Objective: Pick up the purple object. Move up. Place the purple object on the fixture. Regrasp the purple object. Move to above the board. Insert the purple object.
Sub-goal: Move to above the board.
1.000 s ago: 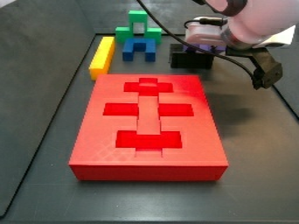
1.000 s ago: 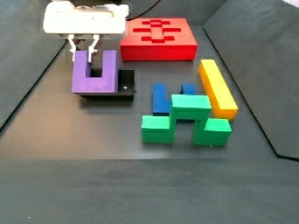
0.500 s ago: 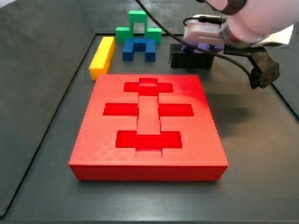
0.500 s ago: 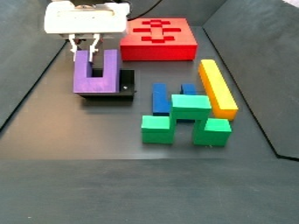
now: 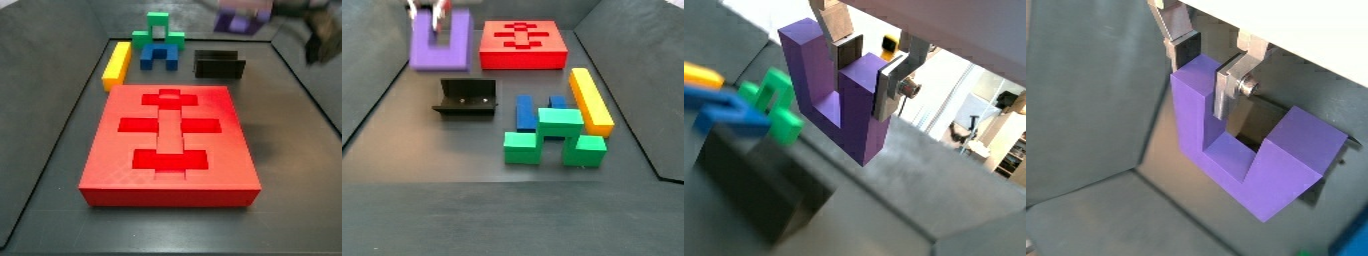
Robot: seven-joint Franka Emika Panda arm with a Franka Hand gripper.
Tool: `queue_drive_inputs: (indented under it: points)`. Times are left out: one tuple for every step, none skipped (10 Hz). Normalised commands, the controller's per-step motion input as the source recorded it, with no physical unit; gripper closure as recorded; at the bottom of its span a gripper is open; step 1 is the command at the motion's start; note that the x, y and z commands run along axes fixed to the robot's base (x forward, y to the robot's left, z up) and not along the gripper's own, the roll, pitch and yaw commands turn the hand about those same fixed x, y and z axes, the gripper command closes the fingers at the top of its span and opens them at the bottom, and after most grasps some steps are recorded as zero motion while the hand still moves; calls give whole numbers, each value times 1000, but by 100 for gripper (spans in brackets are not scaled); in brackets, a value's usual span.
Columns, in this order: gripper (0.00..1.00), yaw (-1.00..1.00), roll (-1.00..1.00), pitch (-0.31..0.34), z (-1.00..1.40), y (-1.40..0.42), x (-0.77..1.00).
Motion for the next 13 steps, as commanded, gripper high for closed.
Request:
queue_drive_inputs:
  points:
    - [100,22,-19,23,1400,-12,-9]
    - [100,10,-10,28,1400,-25,-7]
    - [100,10,-20,33,1400,-16,3]
    - [100,8,-20,49,835,-16,11]
    - [100,12,-1,68,431,-16,25]
    - [100,23,7,79,178,-21,46]
    - [100,98,-1000,159,277,-1328,-1400]
    - [100,105,-1000,140,281,-1298,-1400]
    - [100,121,-1000,100,255,-1194,-1400]
    - [100,130,-1000,85,225,-1155,-1400]
    - [100,138,-1000,74,243,-1171,-1400]
    - [100,143,-1000,62,231,-1156,-1400]
    - [100,148,-1000,39,135,-724,-925]
